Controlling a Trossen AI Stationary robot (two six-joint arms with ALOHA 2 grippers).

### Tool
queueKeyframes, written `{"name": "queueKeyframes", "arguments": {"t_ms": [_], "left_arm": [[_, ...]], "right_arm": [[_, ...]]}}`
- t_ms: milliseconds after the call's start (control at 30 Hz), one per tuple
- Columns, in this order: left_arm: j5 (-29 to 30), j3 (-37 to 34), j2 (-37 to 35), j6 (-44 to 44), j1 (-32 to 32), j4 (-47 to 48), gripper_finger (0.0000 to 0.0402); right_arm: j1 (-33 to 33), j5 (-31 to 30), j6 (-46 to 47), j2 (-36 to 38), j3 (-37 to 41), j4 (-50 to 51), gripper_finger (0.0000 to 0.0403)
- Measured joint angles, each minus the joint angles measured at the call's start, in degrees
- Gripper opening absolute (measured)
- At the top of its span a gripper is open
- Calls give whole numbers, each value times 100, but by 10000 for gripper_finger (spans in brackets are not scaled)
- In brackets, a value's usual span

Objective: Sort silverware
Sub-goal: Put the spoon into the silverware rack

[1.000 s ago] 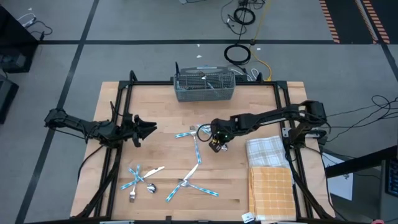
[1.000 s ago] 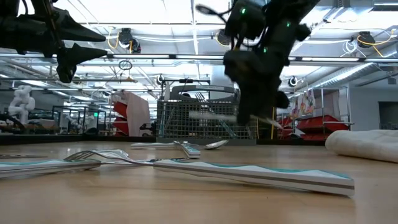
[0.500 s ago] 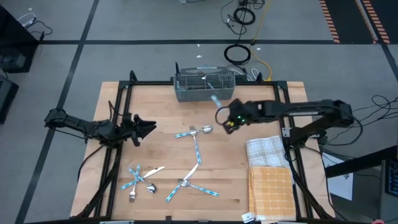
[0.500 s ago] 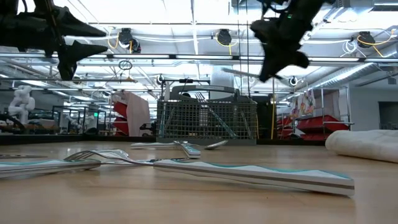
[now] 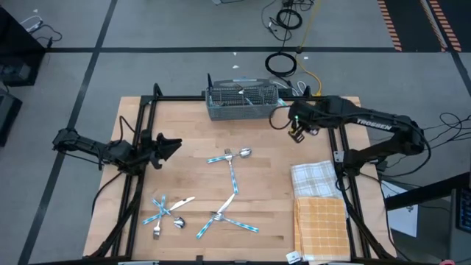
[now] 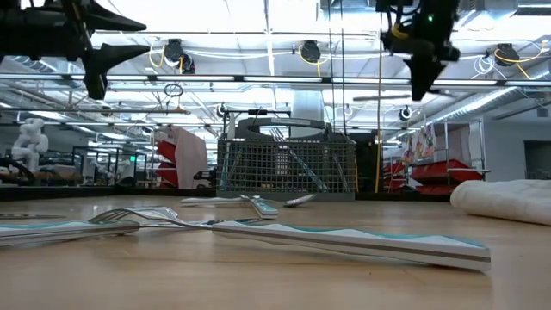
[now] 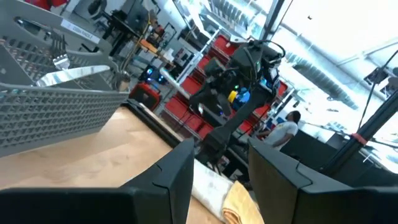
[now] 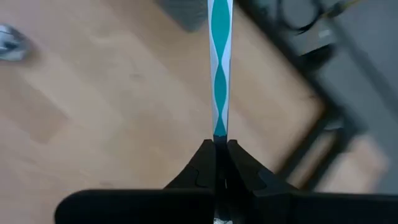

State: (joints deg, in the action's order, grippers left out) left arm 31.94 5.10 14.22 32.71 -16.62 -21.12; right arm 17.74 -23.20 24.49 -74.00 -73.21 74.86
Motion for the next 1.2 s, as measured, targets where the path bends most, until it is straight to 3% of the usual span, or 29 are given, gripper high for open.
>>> {"name": "queueKeyframes", "arguments": {"t_ms": [167, 333, 500, 667, 933, 1200], "left_arm": [[75, 0, 0, -2, 0, -206, 152], [142, 0, 2, -4, 0, -369, 152], [151, 2, 0, -4, 1, -420, 152], [155, 2, 0, -4, 2, -416, 152], [155, 2, 0, -21, 2, -383, 152], [155, 2, 0, -56, 0, -365, 152]], "right_arm": [[246, -781, -1095, -640, -1117, 650, 0], [407, -1943, -2634, -1433, -1904, 1026, 0], [439, -3207, -4418, -2143, -2056, 1249, 0], [443, -4026, -5568, -2683, -2059, 1238, 0], [498, -4247, -6641, -3114, -2059, 1000, 0], [507, -4483, -8284, -3160, -2059, -56, 0]]}}
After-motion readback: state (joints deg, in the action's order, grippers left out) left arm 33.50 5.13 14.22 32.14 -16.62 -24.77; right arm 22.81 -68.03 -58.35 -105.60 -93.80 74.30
